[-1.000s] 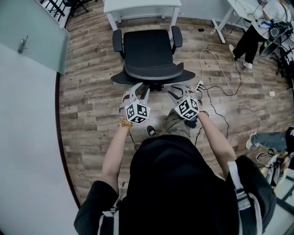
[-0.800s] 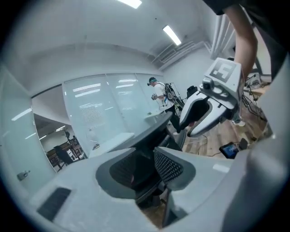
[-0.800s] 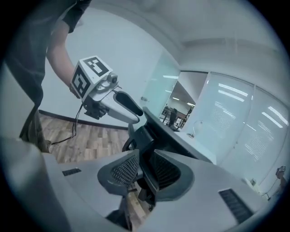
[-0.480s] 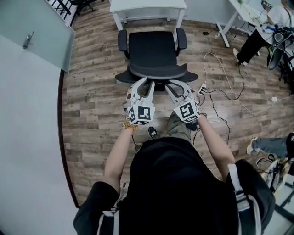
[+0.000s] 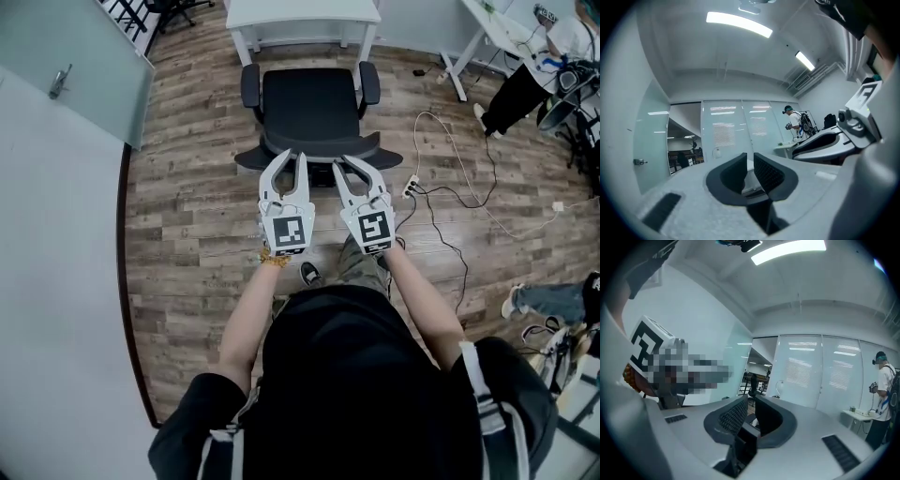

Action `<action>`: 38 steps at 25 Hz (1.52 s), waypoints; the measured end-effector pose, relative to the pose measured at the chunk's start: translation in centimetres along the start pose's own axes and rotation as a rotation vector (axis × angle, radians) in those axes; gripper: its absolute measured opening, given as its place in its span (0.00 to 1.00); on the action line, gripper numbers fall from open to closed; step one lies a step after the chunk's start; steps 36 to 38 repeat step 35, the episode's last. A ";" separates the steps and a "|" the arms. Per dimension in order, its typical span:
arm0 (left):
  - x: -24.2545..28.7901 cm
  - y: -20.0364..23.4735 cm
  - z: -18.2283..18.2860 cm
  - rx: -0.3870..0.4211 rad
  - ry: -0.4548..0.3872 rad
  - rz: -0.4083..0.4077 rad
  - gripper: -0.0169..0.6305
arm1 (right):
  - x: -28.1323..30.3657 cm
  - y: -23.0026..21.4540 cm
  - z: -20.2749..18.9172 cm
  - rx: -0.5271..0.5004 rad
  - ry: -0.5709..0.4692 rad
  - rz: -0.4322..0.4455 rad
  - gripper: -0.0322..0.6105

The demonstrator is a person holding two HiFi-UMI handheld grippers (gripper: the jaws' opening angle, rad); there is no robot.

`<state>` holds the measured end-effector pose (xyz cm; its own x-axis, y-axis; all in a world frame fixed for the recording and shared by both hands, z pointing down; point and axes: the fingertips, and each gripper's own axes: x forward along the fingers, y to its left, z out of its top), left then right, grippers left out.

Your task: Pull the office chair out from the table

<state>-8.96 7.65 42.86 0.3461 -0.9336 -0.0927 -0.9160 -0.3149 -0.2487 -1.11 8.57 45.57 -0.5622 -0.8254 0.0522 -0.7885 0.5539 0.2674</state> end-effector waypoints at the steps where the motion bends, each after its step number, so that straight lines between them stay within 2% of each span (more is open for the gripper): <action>1: 0.0 -0.1 0.3 0.001 -0.008 0.004 0.11 | -0.1 0.0 0.0 0.007 0.001 -0.003 0.12; 12: -0.1 -1.3 1.0 -0.003 -0.011 -0.002 0.09 | -1.1 -1.0 0.1 0.022 0.013 -0.033 0.08; 23: -0.4 -1.2 0.4 0.007 0.008 -0.009 0.08 | -1.1 -0.9 -0.6 0.054 0.022 -0.008 0.08; 38: -0.6 -0.8 -0.5 0.013 0.027 -0.012 0.08 | -1.4 -2.1 -1.8 0.069 0.049 -0.024 0.08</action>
